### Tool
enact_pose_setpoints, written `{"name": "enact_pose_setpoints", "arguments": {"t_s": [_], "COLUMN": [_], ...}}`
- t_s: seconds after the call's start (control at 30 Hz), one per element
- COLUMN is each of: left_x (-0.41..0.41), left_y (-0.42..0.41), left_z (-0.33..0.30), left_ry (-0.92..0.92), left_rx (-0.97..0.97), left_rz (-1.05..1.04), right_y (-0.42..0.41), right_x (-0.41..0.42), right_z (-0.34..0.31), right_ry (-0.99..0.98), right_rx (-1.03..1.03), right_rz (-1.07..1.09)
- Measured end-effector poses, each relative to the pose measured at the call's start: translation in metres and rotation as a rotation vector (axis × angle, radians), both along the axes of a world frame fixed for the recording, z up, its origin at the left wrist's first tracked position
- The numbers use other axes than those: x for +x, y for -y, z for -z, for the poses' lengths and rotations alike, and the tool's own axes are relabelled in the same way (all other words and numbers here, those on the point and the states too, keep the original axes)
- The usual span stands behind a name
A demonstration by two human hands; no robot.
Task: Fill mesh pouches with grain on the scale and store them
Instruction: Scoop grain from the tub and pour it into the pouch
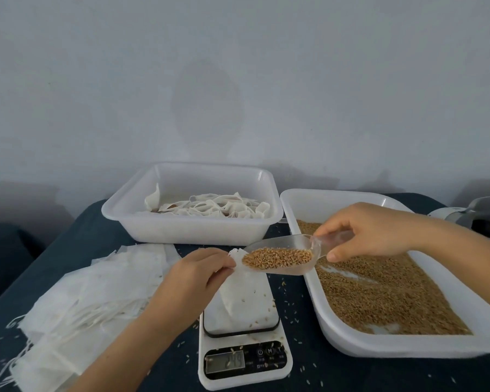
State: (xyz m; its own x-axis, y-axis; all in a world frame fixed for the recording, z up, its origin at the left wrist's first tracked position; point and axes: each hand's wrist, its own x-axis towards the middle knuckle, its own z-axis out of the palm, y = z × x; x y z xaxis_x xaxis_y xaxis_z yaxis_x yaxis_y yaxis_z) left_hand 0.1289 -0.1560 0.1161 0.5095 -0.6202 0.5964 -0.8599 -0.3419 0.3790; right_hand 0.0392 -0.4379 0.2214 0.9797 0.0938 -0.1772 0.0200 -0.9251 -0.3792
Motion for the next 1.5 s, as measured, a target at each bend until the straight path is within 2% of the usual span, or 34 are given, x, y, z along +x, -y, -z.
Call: {"name": "enact_pose_setpoints", "arguments": {"t_s": [0.23,0.77,1.5], "left_x": [0.001,-0.006,-0.01], "left_y": [-0.001,0.007,0.009], "left_z": [-0.001,-0.004,-0.004], "left_ry": [-0.053,-0.015,-0.008], "left_rx": [-0.023,-0.014,-0.032], "left_rz": [0.034,0.086,0.06], "right_y": [-0.01,-0.038,-0.068], "right_x": [0.005,0.011,0.02], "right_z": [-0.02,-0.052,-0.082], "right_ry": [-0.034,-0.107,-0.047], "right_rx": [-0.154,-0.383,-0.632], "right_rz": [0.004,-0.058,-0.141]}}
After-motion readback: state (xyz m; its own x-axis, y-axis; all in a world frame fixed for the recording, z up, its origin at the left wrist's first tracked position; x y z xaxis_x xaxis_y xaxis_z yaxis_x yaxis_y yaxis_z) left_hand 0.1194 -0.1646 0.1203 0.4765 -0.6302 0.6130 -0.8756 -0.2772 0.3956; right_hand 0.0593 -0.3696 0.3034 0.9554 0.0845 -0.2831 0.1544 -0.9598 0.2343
